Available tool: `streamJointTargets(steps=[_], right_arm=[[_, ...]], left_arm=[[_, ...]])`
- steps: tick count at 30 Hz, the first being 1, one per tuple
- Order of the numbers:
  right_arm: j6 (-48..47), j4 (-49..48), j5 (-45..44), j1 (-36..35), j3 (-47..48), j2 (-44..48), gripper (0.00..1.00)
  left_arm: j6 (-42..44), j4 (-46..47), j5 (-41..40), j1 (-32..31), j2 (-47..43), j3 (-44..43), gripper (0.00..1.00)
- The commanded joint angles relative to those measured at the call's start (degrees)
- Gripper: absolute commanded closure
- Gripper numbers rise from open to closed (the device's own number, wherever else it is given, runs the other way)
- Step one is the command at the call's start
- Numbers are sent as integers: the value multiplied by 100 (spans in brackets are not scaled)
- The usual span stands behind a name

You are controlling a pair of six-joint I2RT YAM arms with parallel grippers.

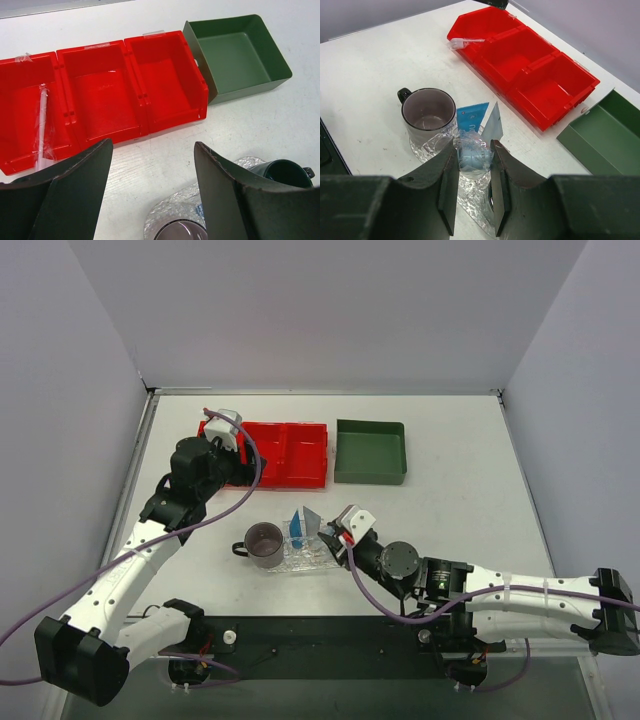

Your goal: Prepare toiletry sets of a toothbrush and toothpaste on the tray

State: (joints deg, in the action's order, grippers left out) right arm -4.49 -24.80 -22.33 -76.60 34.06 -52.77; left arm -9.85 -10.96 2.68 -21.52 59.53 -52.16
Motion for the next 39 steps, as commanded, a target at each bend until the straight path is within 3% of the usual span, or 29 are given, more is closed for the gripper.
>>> streamJointTargets(steps=[1, 39], right_arm=[[98, -754, -245, -39, -181, -40, 100], [1, -2020, -641, -48, -524, -1156, 100]], left_arm=[[62, 121, -66, 25, 15, -48, 24], [79, 103, 75, 25, 94, -84, 24]])
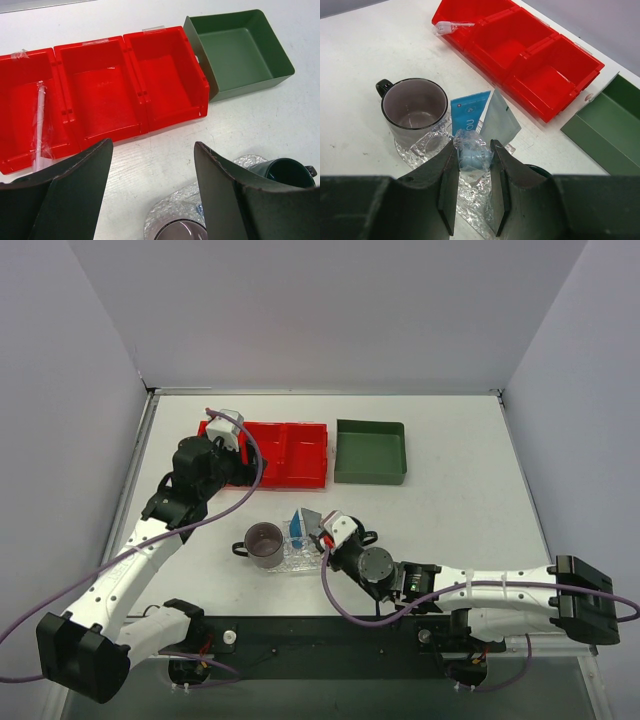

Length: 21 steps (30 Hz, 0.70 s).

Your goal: Prepare toiletry sets of a toothbrush and toothpaste on the tray

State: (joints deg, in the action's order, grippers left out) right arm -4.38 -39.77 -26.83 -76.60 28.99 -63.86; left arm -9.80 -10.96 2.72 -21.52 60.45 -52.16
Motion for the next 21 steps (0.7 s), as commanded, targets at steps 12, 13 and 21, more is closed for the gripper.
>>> streamJointTargets(steps=[12, 13, 21], right_arm=[[-1, -945, -331, -48, -227, -189, 100], [7, -971, -340, -48, -245, -189, 100], [87, -761, -376, -66, -219, -92, 79]], left_arm=[[66, 121, 123, 25, 29, -92, 24], [66, 112, 115, 34, 29, -101, 24], [66, 103, 123, 25, 20, -101, 24]])
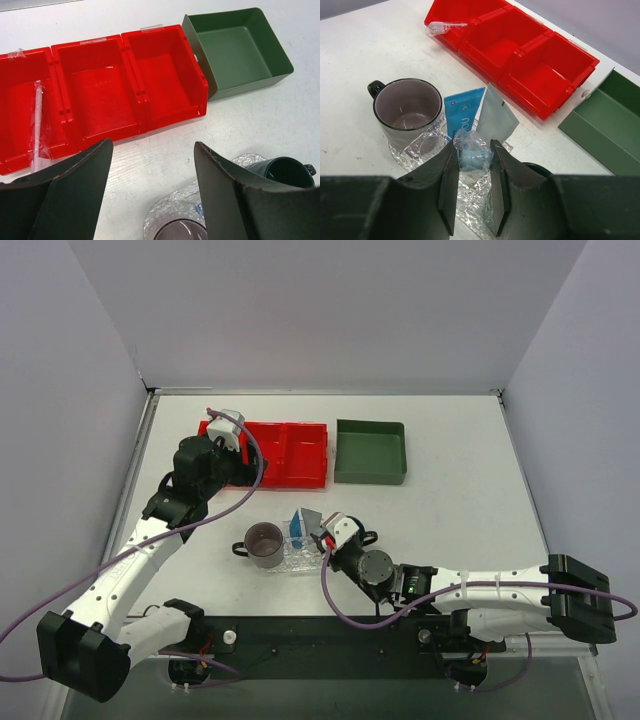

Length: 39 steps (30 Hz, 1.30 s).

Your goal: Prepare toiletry sets of a toothbrush and toothpaste on the tray

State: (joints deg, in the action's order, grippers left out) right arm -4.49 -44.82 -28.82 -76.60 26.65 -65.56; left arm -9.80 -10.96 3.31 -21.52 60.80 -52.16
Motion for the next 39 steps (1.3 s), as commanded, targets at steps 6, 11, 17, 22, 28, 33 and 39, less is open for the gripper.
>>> streamJointTargets(steps=[6, 11, 17, 22, 28, 33, 39], right_arm=[[159, -63, -265, -136, 42, 228, 63], [221, 87, -352, -224, 68, 368, 53], [247, 201, -423, -233, 85, 474, 49], [256, 377, -370, -277, 156, 649, 44], [335, 421, -405, -294, 103, 1001, 37], [440, 640, -291, -286, 217, 1177, 37], [844, 1018, -238, -277, 471, 1282, 34]], left_arm=[[66, 103, 64, 34, -15, -101, 24], [75, 94, 82, 25, 2, -101, 24], [66, 103, 82, 34, 11, -101, 24], [66, 94, 73, 34, 20, -110, 24], [22, 94, 64, 34, 20, -110, 24], [-22, 77, 21, 25, 29, -128, 24], [-355, -38, -287, 348, -260, -93, 24]])
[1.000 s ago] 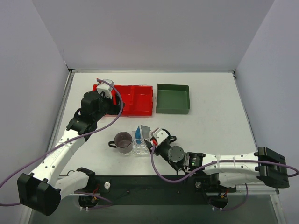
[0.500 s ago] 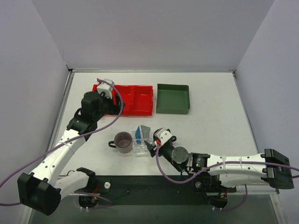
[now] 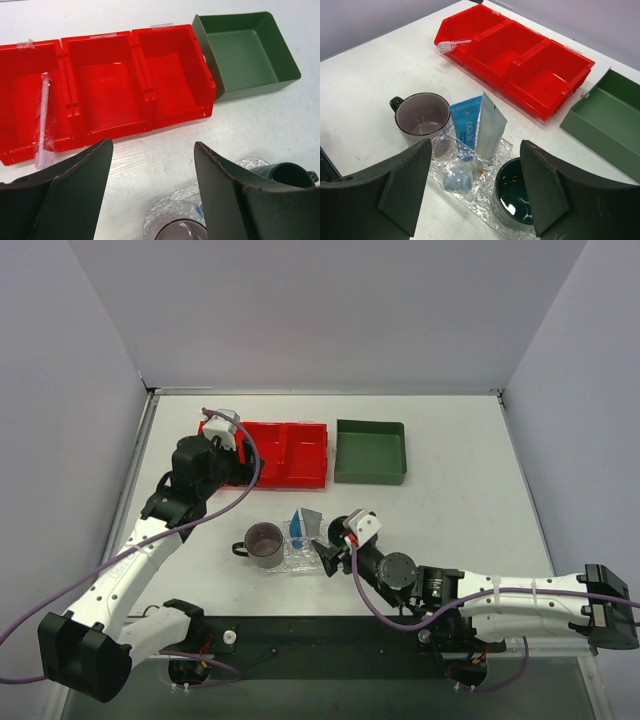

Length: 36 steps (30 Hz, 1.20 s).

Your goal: Prepare toiletry sets of a toothbrush and toothpaste on the tray

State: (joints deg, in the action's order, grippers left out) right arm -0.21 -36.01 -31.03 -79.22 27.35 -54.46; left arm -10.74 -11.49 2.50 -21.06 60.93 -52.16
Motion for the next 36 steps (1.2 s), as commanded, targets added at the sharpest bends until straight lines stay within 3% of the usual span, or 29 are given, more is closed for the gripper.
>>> streamJointTargets(steps=[1, 6, 7, 11, 14, 23, 36], right_arm=[[495, 234, -44, 3, 472, 207, 33], [1101, 1314, 8, 336, 824, 312, 38], [1311, 1646, 139, 676, 772, 530, 41], [1804, 2053, 422, 1276, 543, 1233, 43], [1814, 2378, 404, 1611, 420, 1629, 43], [2314, 2951, 1318, 2946, 113, 2281, 44], [2482, 3003, 1512, 3070, -2, 2475, 46]], left_arm=[[-383, -64, -206, 391, -300, -92, 24], [-727, -573, -251, 1383, -275, 57, 25], [-667, -731, -311, 1768, -213, 83, 25], [-376, -1284, -672, 2271, 304, -136, 25], [-306, -1408, -401, 2597, 786, -224, 25], [-288, -1146, 725, 2677, 1870, -497, 29], [-455, -1110, 1139, 2668, 3004, -892, 35]])
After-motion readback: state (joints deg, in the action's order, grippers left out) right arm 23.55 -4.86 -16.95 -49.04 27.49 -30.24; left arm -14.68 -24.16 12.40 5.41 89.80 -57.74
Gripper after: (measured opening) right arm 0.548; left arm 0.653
